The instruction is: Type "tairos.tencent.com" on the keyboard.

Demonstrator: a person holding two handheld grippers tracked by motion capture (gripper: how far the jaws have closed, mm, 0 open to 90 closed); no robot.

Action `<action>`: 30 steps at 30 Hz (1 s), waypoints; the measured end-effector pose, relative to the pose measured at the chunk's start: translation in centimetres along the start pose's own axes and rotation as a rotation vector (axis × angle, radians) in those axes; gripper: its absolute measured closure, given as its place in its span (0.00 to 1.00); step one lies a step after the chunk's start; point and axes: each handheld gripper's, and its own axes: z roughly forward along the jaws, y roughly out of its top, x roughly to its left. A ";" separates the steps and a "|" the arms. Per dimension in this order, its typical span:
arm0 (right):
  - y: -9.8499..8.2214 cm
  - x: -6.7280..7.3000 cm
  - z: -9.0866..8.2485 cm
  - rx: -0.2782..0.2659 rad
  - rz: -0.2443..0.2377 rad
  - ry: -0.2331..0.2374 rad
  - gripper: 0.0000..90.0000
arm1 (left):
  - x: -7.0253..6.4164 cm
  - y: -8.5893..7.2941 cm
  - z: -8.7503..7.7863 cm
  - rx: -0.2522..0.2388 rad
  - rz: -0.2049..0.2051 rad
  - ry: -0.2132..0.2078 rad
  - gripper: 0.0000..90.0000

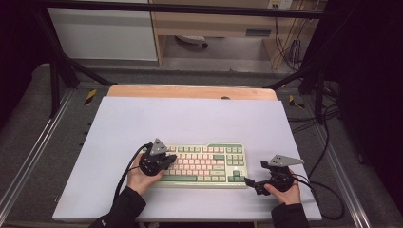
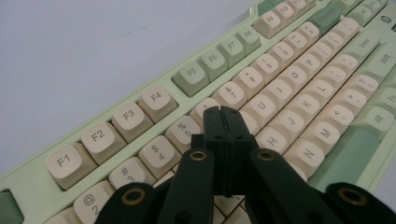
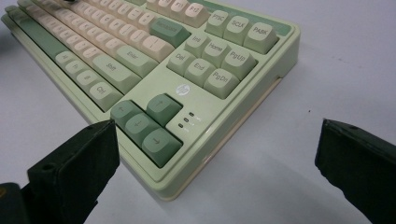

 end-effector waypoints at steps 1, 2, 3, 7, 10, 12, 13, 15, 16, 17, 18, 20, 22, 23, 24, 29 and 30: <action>0.0 0.0 0.0 0.001 0.000 0.000 0.01 | 0.0 0.0 0.1 0.001 0.002 0.003 1.00; 0.0 0.0 0.0 0.000 -0.001 0.000 0.00 | 0.0 -0.1 0.1 0.000 0.004 0.001 1.00; 0.0 0.0 0.0 0.000 -0.001 0.000 0.00 | -0.1 -0.1 0.1 -0.002 0.005 0.002 1.00; 0.0 0.0 0.1 0.006 -0.001 -0.002 0.01 | -0.1 -0.1 0.3 -0.006 0.007 0.002 1.00; 0.0 0.0 0.0 0.005 -0.002 -0.002 0.00 | -0.3 -0.2 0.4 0.000 0.008 -0.006 1.00; 0.0 0.0 0.0 0.002 -0.001 0.000 0.00 | -0.3 -0.3 0.5 -0.001 0.004 -0.010 1.00; 0.0 0.0 0.1 0.004 0.000 0.001 0.01 | -0.3 -0.2 0.5 0.000 0.004 -0.011 1.00; 0.0 0.0 0.1 0.007 -0.001 0.001 0.00 | -0.3 -0.2 0.3 -0.009 0.001 -0.015 1.00; 0.0 0.0 0.1 0.004 -0.001 0.001 0.00 | -0.3 -0.1 0.1 -0.016 0.001 -0.017 1.00; 0.0 0.0 0.1 0.004 -0.001 0.001 0.00 | -0.3 -0.1 0.0 -0.021 0.002 -0.017 1.00; 0.0 0.0 0.1 0.003 -0.002 0.002 0.00 | -0.3 0.0 -0.2 -0.026 0.003 -0.017 1.00; 0.0 0.0 0.1 0.004 0.000 0.002 0.00 | -0.3 0.1 -0.6 -0.031 0.006 -0.019 1.00; 0.0 0.0 0.0 0.004 0.001 0.002 0.00 | -0.3 0.1 -0.8 -0.037 0.002 -0.021 1.00; 0.0 0.0 0.1 0.001 0.000 0.001 0.01 | -0.2 0.1 -1.0 -0.040 -0.001 -0.022 1.00; 0.0 0.0 0.1 0.003 0.001 0.002 0.00 | -0.2 0.1 -1.2 -0.043 -0.003 -0.021 1.00; 0.0 0.0 0.1 0.002 0.001 0.003 0.00 | 0.0 0.2 -1.8 -0.050 0.001 -0.028 1.00; 0.0 0.0 0.1 0.002 0.001 0.003 0.00 | 0.1 0.2 -1.9 -0.051 0.003 -0.032 1.00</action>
